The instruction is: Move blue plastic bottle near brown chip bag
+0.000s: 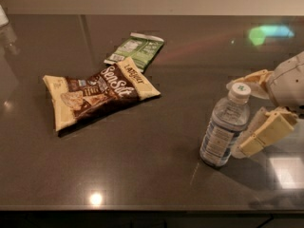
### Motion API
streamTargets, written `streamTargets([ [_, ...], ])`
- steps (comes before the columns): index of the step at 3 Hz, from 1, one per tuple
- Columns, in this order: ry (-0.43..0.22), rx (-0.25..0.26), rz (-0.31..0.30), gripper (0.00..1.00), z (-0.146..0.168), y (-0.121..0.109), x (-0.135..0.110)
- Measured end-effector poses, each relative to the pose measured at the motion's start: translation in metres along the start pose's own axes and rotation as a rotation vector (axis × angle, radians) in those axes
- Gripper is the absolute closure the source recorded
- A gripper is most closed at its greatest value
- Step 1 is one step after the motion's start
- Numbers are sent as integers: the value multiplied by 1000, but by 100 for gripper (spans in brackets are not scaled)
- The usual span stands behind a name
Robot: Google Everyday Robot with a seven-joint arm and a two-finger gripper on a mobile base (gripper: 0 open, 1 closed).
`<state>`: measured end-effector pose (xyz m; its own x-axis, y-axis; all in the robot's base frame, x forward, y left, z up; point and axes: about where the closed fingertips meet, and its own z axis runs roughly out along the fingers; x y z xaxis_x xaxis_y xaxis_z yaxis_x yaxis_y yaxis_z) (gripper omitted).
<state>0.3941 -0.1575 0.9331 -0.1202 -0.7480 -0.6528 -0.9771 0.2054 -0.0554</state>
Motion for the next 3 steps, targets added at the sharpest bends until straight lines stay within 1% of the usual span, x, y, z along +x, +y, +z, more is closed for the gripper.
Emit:
streamTargets([
  [2, -56, 7, 6, 63, 3, -5, -9],
  [3, -72, 32, 0, 87, -2, -24, -24],
])
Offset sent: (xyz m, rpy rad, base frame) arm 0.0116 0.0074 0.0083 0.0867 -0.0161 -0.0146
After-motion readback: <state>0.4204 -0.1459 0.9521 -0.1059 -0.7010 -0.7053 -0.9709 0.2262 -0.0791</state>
